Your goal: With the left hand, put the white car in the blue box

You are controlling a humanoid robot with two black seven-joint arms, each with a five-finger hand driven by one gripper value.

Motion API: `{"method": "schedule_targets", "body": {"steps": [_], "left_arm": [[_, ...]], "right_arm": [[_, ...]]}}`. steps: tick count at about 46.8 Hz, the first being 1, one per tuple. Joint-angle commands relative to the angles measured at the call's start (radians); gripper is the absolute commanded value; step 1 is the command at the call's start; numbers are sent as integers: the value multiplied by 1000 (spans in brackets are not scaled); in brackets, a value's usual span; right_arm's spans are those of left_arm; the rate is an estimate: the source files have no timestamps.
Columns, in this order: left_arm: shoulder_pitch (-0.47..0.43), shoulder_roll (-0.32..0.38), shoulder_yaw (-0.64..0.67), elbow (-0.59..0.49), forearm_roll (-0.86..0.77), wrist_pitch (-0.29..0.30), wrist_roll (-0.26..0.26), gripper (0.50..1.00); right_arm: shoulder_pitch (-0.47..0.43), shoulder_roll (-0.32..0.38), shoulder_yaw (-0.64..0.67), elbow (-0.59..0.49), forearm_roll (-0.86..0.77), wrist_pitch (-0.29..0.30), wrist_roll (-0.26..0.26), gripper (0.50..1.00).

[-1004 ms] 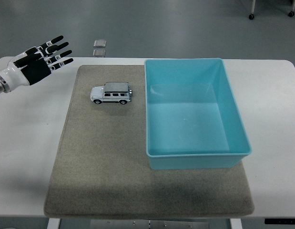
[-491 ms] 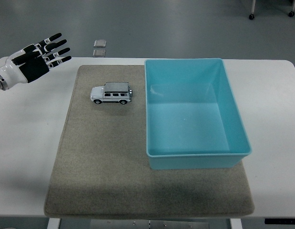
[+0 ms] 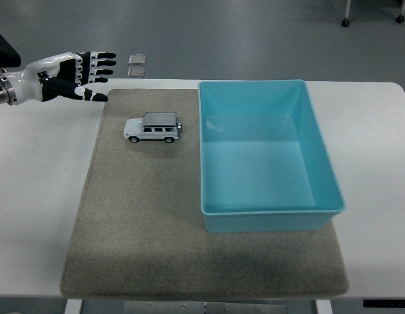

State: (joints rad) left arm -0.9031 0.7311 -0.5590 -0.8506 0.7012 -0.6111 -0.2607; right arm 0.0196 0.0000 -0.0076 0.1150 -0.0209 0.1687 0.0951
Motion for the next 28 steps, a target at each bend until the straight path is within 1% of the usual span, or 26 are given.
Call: {"method": "schedule_targets", "body": {"steps": [1,4,7,11,14,18,24,28], "left_arm": [[-10,-2,5,-18,112,0,-26,999],[-10,-2,11,-50,178,5,-37,999],[-10,-2,14,-67,243,56,-37,999],[-14,-9,14,-88,329,83,-37,999],[-29,-33,16,-96,379,88,-35,996],[-46,-58,39,-93,434,112,-37,994],[-83,-88,114,-94,510,191,-35,992],[-91,-120,163,-91,563,266,-35,992]], "right_arm": [[0,0,0,0,1,0,0,936],[0,0,0,0,-1,0,0,936],[-1,0,0,0,1,0,0,936],[0,0,0,0,1,0,0,936],[-1,0,0,0,-1,0,0,936],[0,0,0,0,-1,0,0,936],[0,0,0,0,1,0,0,936],[-1,0,0,0,-1,0,0,936]]}}
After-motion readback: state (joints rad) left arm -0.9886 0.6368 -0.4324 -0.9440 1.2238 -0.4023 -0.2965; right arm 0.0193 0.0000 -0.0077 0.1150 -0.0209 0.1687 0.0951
